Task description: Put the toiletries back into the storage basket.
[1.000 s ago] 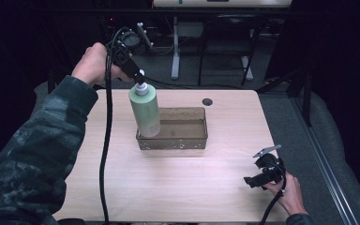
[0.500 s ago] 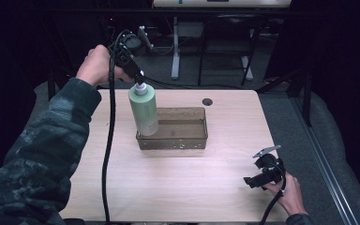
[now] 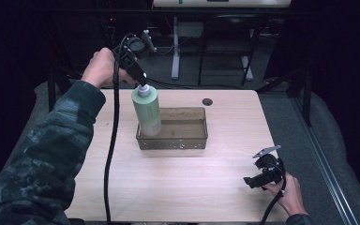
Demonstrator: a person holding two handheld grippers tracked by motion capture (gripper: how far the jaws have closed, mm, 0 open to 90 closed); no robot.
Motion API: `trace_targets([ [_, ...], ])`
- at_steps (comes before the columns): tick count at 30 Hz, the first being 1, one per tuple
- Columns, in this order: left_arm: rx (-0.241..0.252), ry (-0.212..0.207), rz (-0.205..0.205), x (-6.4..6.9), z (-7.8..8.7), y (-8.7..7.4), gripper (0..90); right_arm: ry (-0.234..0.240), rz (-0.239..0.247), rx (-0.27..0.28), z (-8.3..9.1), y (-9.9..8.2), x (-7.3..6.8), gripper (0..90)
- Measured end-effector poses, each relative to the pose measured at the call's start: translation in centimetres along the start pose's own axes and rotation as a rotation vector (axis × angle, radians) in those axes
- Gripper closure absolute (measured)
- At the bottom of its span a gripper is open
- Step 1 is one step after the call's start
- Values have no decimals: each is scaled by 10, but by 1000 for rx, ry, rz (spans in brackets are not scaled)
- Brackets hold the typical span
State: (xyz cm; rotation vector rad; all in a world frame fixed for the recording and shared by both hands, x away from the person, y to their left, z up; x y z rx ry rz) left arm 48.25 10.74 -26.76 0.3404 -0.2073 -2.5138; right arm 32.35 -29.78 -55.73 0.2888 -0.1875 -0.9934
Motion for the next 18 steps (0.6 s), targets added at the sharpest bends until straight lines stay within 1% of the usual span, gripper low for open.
trace_targets([
  [4,0,0,0,0,-4,1,631,-6,3,-4,0,0,0,10],
  [5,9,2,7,0,-6,1,631,-6,3,-4,0,0,0,10],
  [6,-2,-1,1,1,-8,2,631,-4,1,2,0,0,0,11],
  [7,-2,-1,1,1,-8,2,631,-4,1,2,0,0,0,11],
  [8,-7,2,-5,2,-12,2,631,-1,2,2,0,0,0,11],
  [16,-6,-13,0,5,-22,2,631,1,6,2,0,0,0,8],
  [18,-7,-13,-5,6,-26,3,631,1,7,4,0,0,0,8],
])
Point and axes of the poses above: each handheld gripper's, and its own axes: z roughly backward along the jaws, y roughly out of its top, x roughly to its right, the point moved 2 cm from there along -z, roughly forward along the jaws, and after that the axes turned 8 degrees about -x, right-handed, at the moved point
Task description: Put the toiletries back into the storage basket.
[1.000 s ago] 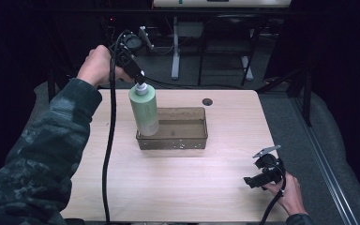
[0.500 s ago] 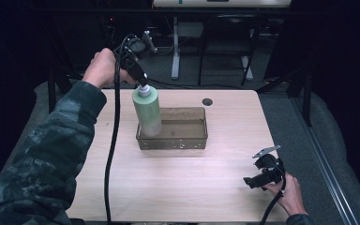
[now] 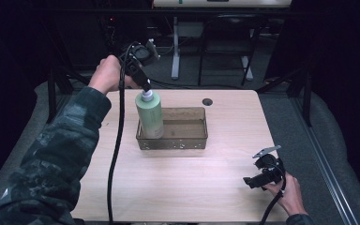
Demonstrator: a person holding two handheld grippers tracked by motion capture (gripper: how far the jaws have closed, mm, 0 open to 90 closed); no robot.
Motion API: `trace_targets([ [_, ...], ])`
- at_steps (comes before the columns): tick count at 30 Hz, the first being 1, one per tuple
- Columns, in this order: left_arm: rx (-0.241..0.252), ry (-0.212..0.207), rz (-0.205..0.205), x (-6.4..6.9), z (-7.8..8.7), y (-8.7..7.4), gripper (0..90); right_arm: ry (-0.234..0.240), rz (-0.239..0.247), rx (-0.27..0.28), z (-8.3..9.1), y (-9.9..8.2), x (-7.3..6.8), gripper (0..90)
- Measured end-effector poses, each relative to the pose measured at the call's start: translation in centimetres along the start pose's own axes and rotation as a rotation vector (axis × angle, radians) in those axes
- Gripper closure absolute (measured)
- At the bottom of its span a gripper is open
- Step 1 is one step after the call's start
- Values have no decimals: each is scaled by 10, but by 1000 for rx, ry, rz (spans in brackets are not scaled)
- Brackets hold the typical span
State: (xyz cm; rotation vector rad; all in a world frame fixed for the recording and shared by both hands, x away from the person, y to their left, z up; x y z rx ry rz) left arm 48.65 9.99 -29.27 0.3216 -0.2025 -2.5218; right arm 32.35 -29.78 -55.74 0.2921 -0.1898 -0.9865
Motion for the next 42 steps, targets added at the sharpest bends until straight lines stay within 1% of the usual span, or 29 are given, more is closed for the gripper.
trace_targets([
  [2,-2,-3,1,0,-1,0,631,-2,-1,0,0,0,0,8],
  [4,-9,-3,-2,0,-5,-1,631,7,-2,0,0,0,-1,8],
  [5,-5,-6,1,0,-7,-1,631,7,-2,0,0,0,-1,8],
  [7,-18,-9,-1,1,-11,-2,631,11,-4,-2,-1,0,-1,8],
  [9,-16,-12,6,1,-14,-4,631,11,-5,-4,-1,0,-1,8],
  [12,-15,-16,7,0,-18,-5,631,10,-6,-2,-1,0,-1,8],
  [13,-22,-14,2,0,-19,-5,631,8,-5,-1,-1,0,-2,8],
  [14,-15,-16,3,0,-20,-6,631,3,3,1,-1,1,-2,9],
  [17,-38,-20,3,0,-25,-8,631,5,4,0,-2,1,-2,8],
  [18,-34,-20,0,0,-26,-8,631,-2,9,-3,-2,0,-1,9],
  [21,-38,-23,0,1,-27,-9,631,5,2,-3,-1,0,-1,8],
  [22,-49,-26,-9,1,-28,-9,631,10,-3,-1,-1,0,-1,8],
  [23,-49,-26,-9,1,-28,-9,631,10,-3,-1,-1,0,-1,9],
  [25,-42,-26,2,1,-29,-11,631,3,3,-2,-1,0,-1,9],
  [26,-41,-33,6,1,-29,-11,631,3,3,-2,-1,0,-1,9],
  [28,-48,-29,2,1,-30,-13,631,-1,10,1,-1,1,-1,9],
  [29,-53,-33,-1,1,-31,-13,631,11,0,1,-1,1,-2,9],
  [33,-59,-35,4,1,-34,-16,631,5,5,-1,-1,1,-2,10],
  [34,-68,-39,1,1,-35,-17,631,1,8,-1,-1,1,-1,10],
  [36,-62,-36,0,1,-36,-18,631,2,8,-2,-1,1,-1,11],
  [37,-67,-38,2,1,-36,-18,631,0,9,-1,-1,1,-1,11],
  [38,-67,-39,1,1,-38,-19,630,12,0,-1,-1,1,-2,11],
  [42,-67,-42,4,0,-38,-20,631,7,5,-2,-1,1,-2,12],
])
Point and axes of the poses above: each handheld gripper's, and its own axes: z roughly backward along the jaws, y roughly out of its top, x roughly to its right, the point moved 2 cm from there along -z, roughly forward along the jaws, and after that the axes turned 8 degrees about -x, right-handed, at the moved point
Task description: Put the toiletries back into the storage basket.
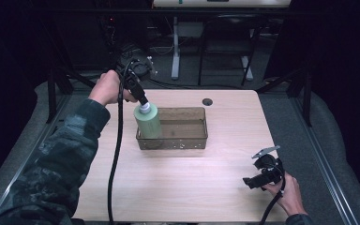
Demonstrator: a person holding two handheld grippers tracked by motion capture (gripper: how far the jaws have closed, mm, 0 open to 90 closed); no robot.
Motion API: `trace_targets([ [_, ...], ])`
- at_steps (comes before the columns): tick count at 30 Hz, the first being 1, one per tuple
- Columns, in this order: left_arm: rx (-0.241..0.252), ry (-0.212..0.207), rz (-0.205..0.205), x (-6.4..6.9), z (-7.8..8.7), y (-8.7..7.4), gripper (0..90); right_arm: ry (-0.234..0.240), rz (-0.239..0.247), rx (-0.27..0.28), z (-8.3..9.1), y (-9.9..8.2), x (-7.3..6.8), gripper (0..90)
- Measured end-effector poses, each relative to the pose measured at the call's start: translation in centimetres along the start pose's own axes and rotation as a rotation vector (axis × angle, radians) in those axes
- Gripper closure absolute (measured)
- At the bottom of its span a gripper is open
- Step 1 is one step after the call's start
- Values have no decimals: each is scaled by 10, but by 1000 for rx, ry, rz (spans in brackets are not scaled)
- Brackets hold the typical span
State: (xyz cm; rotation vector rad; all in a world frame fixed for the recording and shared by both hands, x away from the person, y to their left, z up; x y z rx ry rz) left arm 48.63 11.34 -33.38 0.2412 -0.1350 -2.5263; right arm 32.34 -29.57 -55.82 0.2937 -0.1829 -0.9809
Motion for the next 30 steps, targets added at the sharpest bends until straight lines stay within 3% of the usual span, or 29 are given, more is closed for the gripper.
trace_targets([
  [8,42,-6,-6,0,-3,1,628,1,-11,-1,-1,0,0,16],
  [15,76,-13,36,-3,-6,1,623,-7,-17,7,2,-1,2,17],
  [22,95,-35,52,-5,-8,0,615,-10,-18,5,2,-1,2,17],
  [26,109,-41,62,-4,-11,1,538,-10,-17,6,3,-1,2,17],
  [30,142,-55,69,-4,-10,1,363,-8,-19,7,3,-1,2,17],
])
Point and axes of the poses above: each handheld gripper's, and its own axes: z roughly backward along the jaws, y roughly out of its top, x roughly to its right, the point moved 2 cm from there along -z, roughly forward along the jaws, and after that the axes turned 8 degrees about -x, right-handed, at the moved point
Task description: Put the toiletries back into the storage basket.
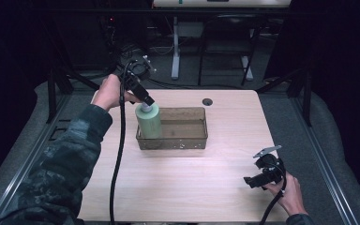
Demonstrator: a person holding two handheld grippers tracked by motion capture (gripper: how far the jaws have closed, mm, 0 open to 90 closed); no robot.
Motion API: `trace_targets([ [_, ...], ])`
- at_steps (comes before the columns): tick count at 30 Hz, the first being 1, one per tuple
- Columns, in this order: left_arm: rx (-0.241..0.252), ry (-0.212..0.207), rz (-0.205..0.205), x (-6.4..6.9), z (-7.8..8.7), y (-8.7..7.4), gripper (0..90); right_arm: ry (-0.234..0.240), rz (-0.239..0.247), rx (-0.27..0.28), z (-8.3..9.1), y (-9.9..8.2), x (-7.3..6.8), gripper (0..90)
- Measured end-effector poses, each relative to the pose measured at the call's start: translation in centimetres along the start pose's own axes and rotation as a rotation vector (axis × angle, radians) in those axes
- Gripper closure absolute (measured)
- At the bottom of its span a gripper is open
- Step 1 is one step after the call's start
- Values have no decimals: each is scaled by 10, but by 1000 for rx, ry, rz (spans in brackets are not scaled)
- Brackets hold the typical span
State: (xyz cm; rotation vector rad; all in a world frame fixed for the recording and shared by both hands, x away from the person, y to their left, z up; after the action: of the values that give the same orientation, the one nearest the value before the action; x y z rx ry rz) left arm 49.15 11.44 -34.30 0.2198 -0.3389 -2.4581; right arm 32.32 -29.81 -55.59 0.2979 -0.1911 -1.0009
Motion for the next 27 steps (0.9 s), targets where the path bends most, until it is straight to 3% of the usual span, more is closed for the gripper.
trace_targets([
  [7,53,-4,6,3,7,-3,158,0,0,2,0,0,0,18],
  [15,115,-16,30,5,15,-11,31,1,0,5,1,0,0,18],
  [19,154,-7,36,6,20,-18,15,0,-2,6,1,0,0,18],
  [26,173,-11,55,5,17,-36,0,3,-2,15,3,1,-1,15],
  [27,170,3,58,5,17,-39,0,4,-2,16,3,1,-1,14],
])
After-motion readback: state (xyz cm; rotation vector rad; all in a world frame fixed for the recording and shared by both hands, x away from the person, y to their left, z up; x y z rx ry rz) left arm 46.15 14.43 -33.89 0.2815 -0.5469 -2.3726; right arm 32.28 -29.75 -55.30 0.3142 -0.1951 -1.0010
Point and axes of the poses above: each handheld gripper's, and its own axes: z roughly backward along the jaws, y roughly out of its top, x roughly to its right, the point moved 2 cm from there along -z, roughly forward along the jaws, and after that the axes turned 8 degrees about -x, right-handed, at the moved point
